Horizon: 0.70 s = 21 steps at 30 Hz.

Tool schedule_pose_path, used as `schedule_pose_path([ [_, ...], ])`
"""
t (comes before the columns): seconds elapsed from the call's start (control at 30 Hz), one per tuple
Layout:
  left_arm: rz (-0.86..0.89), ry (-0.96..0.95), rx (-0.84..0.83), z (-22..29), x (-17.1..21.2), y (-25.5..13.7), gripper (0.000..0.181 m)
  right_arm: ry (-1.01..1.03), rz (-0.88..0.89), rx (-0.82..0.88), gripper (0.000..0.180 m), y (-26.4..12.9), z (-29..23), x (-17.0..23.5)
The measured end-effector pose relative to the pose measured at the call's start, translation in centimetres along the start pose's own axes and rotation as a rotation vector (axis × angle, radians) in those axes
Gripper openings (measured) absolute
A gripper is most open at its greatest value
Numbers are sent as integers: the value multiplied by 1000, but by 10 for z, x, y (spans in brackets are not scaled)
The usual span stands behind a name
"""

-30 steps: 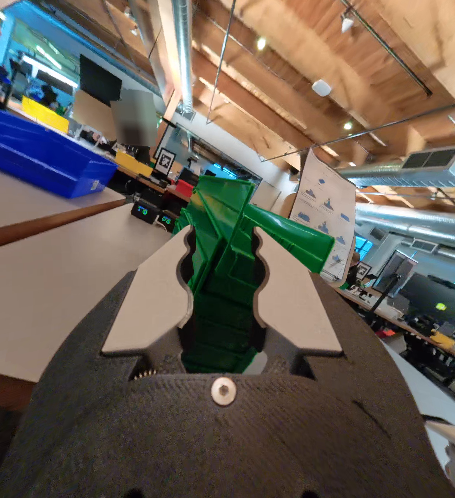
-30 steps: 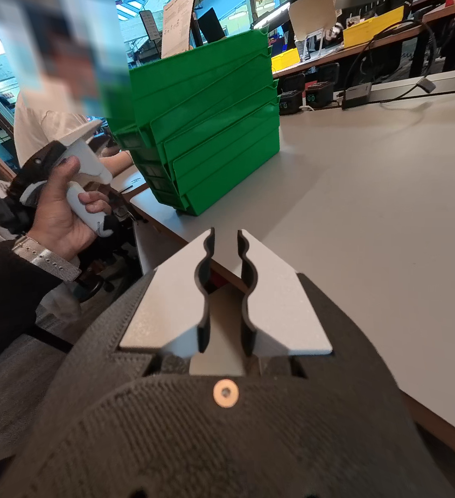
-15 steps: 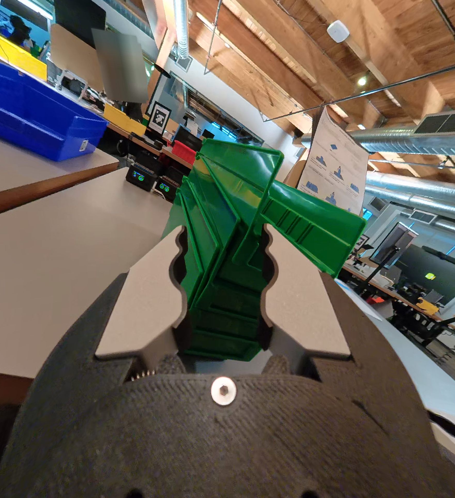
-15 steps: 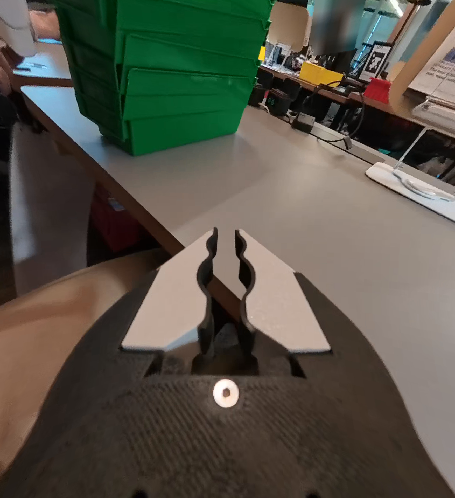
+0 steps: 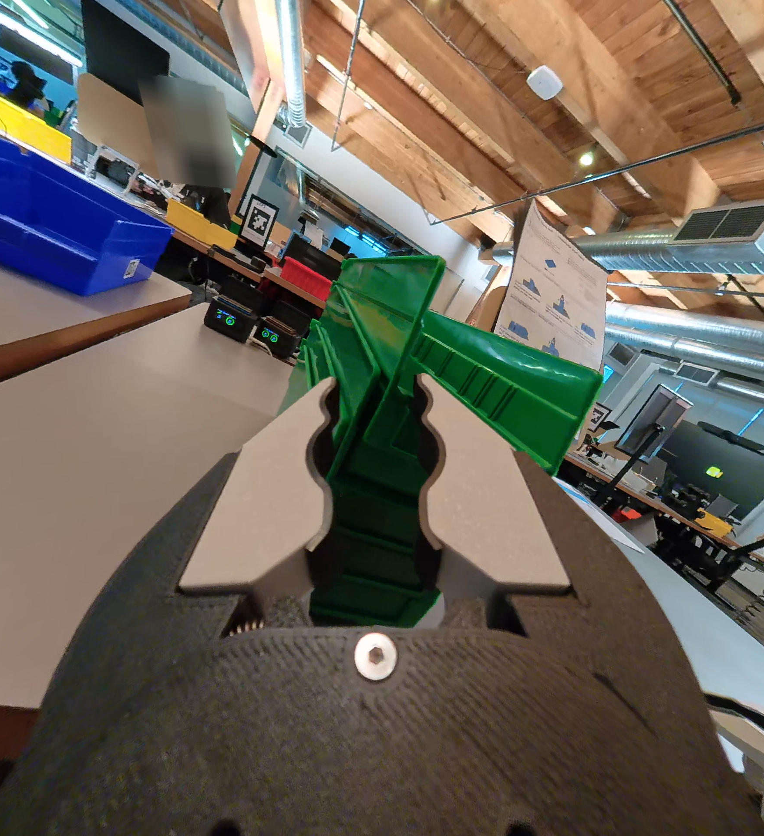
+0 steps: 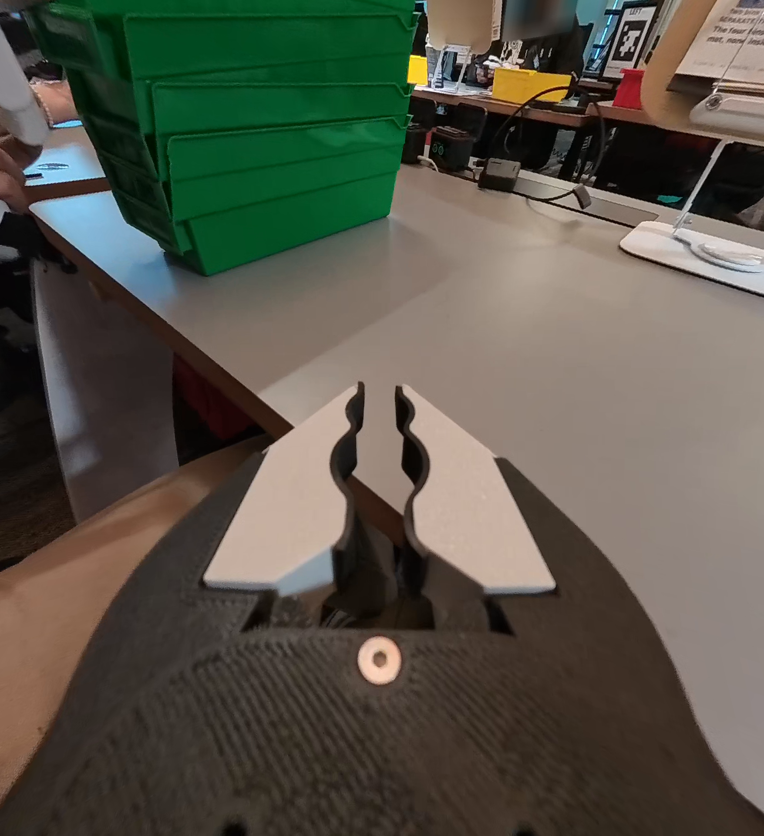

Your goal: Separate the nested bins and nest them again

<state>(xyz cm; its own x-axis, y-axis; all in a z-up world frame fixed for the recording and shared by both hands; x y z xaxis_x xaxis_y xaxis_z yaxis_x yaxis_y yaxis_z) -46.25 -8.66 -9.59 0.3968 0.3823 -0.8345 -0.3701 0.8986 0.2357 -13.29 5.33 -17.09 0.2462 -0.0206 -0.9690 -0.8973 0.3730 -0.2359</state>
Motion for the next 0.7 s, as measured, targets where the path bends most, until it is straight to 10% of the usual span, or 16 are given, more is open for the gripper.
schedule_pose_path([
  [0.7, -42, 259, -60, 12, -25, 9, 34, 188, -66, -11, 15, 0, 20, 14],
])
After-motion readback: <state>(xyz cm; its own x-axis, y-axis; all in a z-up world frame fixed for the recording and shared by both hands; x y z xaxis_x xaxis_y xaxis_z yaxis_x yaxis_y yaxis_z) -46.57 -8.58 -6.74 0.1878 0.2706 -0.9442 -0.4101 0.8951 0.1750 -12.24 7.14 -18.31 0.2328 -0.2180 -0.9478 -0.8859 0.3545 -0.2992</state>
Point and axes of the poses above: each gripper's, where its closed fingertips meet, y out along the fingers, x out of its underside, z = x × y across the jaws, the point moved 5 cm from there along -y, back along the fingers
